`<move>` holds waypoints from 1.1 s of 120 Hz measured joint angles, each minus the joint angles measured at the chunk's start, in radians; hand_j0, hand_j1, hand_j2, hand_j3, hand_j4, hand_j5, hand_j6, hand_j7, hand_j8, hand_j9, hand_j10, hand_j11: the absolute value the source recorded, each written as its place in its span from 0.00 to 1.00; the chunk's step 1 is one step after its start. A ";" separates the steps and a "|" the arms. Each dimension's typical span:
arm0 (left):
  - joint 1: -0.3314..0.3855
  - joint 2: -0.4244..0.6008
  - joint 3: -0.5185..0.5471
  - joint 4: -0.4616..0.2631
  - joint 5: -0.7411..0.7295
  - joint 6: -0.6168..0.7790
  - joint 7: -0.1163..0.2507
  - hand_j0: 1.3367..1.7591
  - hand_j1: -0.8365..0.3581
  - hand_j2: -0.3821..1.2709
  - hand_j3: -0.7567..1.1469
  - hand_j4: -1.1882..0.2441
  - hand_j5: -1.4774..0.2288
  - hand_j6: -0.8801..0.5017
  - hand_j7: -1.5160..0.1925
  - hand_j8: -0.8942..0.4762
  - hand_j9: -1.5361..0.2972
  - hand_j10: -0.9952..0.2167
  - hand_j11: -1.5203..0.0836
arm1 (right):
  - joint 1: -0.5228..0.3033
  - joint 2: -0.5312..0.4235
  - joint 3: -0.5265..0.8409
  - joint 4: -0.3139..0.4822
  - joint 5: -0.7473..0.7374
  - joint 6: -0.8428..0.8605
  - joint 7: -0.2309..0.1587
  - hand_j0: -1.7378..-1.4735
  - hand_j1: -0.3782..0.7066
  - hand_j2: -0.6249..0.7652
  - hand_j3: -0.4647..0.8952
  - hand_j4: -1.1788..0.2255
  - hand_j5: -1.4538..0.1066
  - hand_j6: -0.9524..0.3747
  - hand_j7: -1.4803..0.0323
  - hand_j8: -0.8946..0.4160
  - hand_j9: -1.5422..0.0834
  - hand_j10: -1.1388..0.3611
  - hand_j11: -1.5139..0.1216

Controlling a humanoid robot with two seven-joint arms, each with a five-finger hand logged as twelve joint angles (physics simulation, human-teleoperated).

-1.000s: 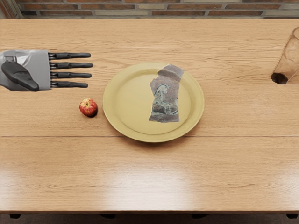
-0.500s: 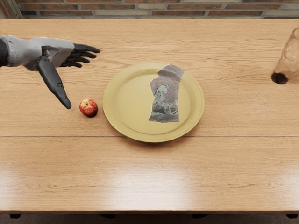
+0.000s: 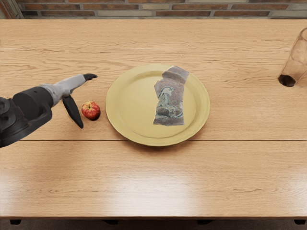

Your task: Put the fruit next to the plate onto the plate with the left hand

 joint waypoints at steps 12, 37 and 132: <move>0.000 -0.047 0.016 0.017 0.031 0.036 0.000 0.76 0.92 0.24 0.40 0.78 0.81 0.58 0.83 0.60 0.79 0.76 0.89 | 0.000 0.000 0.000 0.000 0.000 -0.001 0.000 0.30 0.03 0.45 0.34 0.84 0.93 0.72 0.98 0.68 0.95 0.76 0.93; 0.023 -0.075 0.060 0.067 0.093 0.106 0.000 0.76 0.91 0.24 0.40 0.77 0.80 0.57 0.82 0.59 0.78 0.75 0.88 | 0.000 0.000 0.000 0.000 0.000 -0.003 0.001 0.30 0.03 0.45 0.34 0.84 0.93 0.72 0.98 0.68 0.95 0.76 0.93; 0.068 -0.167 0.069 0.193 0.107 0.182 0.000 0.76 0.73 0.27 0.40 0.64 0.66 0.44 0.69 0.46 0.65 0.60 0.73 | -0.001 0.000 -0.002 0.000 -0.001 -0.004 0.001 0.30 0.03 0.45 0.34 0.84 0.93 0.72 0.98 0.68 0.95 0.76 0.93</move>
